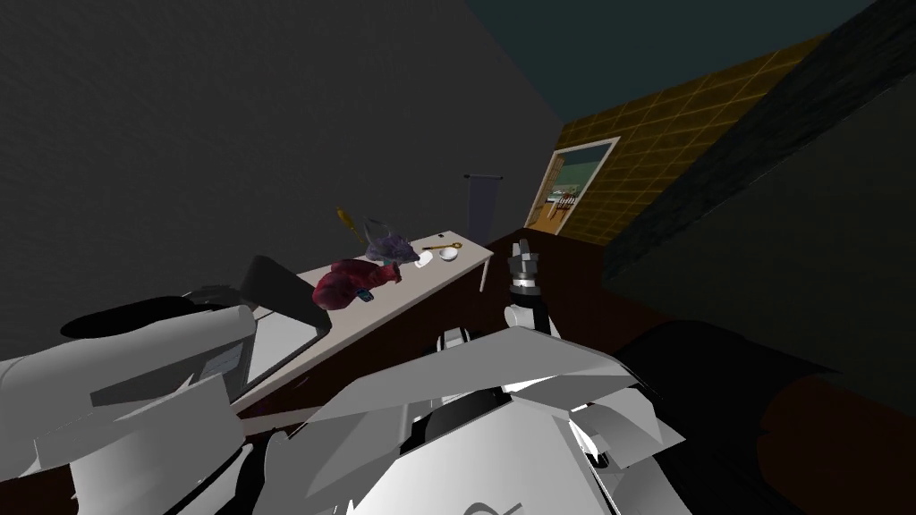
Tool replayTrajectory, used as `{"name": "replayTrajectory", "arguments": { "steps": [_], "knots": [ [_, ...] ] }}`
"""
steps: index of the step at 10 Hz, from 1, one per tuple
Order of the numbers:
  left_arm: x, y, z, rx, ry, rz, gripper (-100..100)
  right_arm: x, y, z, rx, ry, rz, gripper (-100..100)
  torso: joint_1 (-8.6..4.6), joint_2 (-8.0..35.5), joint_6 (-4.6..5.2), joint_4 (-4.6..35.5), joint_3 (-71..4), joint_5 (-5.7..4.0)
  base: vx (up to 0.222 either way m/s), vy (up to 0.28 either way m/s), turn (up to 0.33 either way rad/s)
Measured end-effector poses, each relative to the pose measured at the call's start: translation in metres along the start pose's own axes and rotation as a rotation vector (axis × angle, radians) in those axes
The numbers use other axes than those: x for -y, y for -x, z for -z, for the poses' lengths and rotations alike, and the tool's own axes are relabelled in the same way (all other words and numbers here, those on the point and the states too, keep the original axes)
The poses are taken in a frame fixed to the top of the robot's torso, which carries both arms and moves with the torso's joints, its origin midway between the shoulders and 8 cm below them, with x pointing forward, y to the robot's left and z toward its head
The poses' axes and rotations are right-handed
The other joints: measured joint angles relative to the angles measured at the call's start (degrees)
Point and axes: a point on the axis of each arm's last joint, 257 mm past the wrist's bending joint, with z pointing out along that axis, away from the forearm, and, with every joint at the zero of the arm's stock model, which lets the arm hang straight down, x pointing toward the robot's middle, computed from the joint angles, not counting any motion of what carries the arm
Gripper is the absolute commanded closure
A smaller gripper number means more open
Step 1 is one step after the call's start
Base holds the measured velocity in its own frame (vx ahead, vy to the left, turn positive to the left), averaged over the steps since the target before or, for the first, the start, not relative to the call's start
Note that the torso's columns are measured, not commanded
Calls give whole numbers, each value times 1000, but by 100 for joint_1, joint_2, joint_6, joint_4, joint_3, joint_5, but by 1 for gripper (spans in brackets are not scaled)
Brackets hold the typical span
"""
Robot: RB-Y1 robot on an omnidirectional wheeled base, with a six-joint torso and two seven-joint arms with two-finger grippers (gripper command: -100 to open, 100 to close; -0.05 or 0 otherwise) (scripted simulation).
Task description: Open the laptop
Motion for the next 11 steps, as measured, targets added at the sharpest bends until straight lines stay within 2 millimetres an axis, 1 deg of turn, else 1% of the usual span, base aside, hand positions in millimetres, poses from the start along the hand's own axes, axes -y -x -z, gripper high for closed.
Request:
{"name": "replayTrajectory", "arguments": {
  "steps": [1,4,5,8,10,11],
  "knots": [
    [1,8,-7,20,7,7,-100,0,0,0,0,0,0,0,3,15,0,4,9,0,-139,-12,-256],
    [-3,24,-23,63,37,22,-100,0,0,0,0,0,0,0,6,-7,0,-2,-4,2,-71,-8,-82],
    [-3,25,-24,64,38,22,100,0,0,0,0,0,0,0,6,-16,-5,-4,-9,2,71,11,286],
    [0,8,-7,23,16,8,100,0,0,0,0,0,1,0,4,-20,0,-6,-13,1,121,8,219],
    [0,-1,2,-5,3,-1,100,0,0,0,0,0,0,0,1,18,4,5,11,1,75,5,114],
    [1,-7,8,-19,-8,-6,100,0,0,0,0,0,1,0,2,25,-3,8,16,0,90,-1,259]
  ]
}}
